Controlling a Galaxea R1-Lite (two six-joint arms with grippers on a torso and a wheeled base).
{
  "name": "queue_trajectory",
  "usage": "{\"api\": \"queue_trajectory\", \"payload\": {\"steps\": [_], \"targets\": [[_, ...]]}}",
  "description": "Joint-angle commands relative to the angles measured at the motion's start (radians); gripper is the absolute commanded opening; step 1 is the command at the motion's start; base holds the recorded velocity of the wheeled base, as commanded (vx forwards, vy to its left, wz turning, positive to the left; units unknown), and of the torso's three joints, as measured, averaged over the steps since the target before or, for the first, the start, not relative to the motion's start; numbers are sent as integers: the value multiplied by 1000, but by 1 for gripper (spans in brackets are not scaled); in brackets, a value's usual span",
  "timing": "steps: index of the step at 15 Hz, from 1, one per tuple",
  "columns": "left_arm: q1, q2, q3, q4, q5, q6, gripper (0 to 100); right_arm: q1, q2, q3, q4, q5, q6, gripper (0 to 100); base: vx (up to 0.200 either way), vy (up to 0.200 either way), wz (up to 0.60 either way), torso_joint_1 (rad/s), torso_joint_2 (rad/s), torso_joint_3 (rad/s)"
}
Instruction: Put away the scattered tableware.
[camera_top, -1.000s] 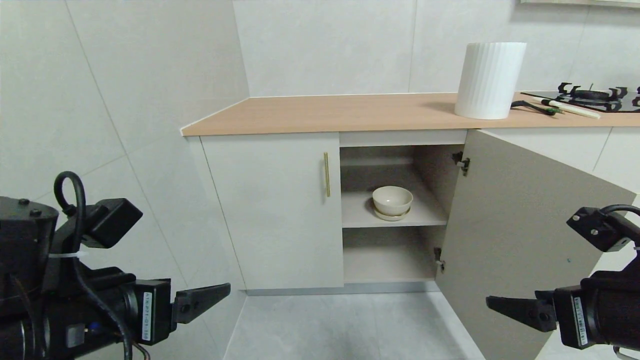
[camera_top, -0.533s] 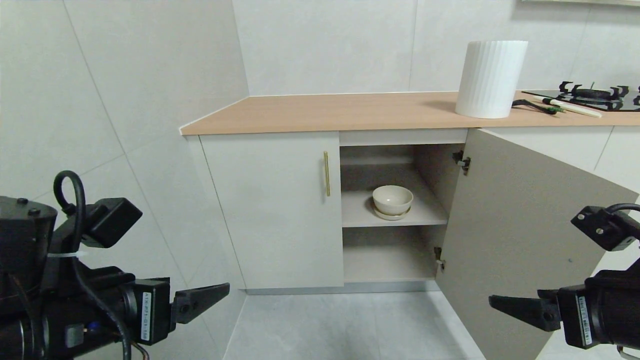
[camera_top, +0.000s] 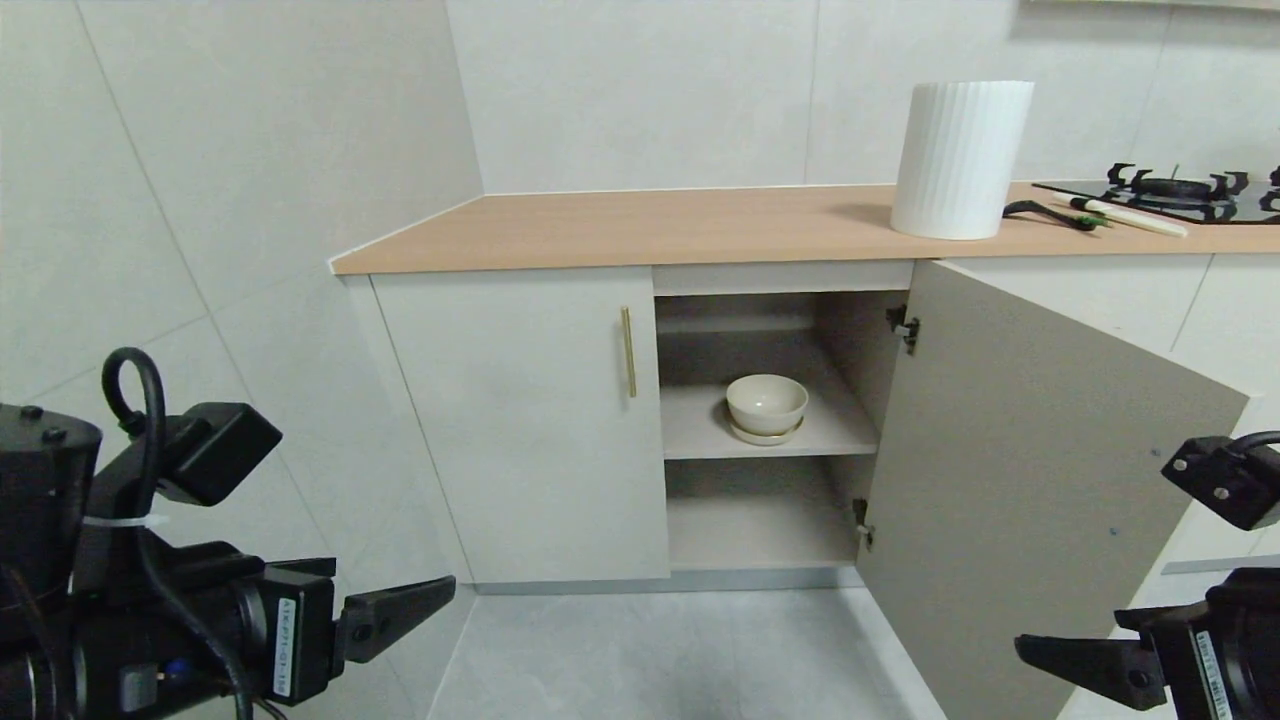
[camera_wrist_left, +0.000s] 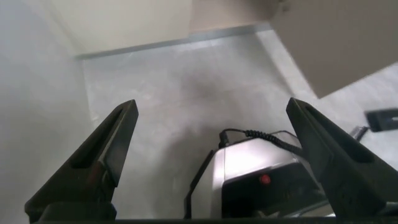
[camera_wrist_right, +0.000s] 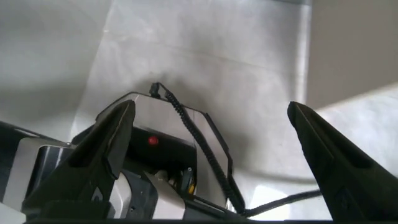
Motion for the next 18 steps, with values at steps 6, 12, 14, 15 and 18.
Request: {"api": "queue_trajectory", "payload": {"steps": [6,12,14,15,18], "targets": [[1,1,1,1,-1,-1,100,-11,-26,-27,130,-5,-59,100,0,-200,0,5,2,-2],[2,3,7,1,-6,-1,100,-309,-47,-80,156,-129,-194,100,0,0,0,0,0,0],[1,3,7,1,-6,-1,100,-439,-41,-103,152,-125,-243,100,0,0,0,0,0,0],[1,3,7,1,-6,-1,100,-527,-27,-119,146,-122,-268,100,0,0,0,0,0,0],[2,3,7,1,-7,-1,100,-679,82,-122,3,-85,-271,100,0,0,0,0,0,0]]}}
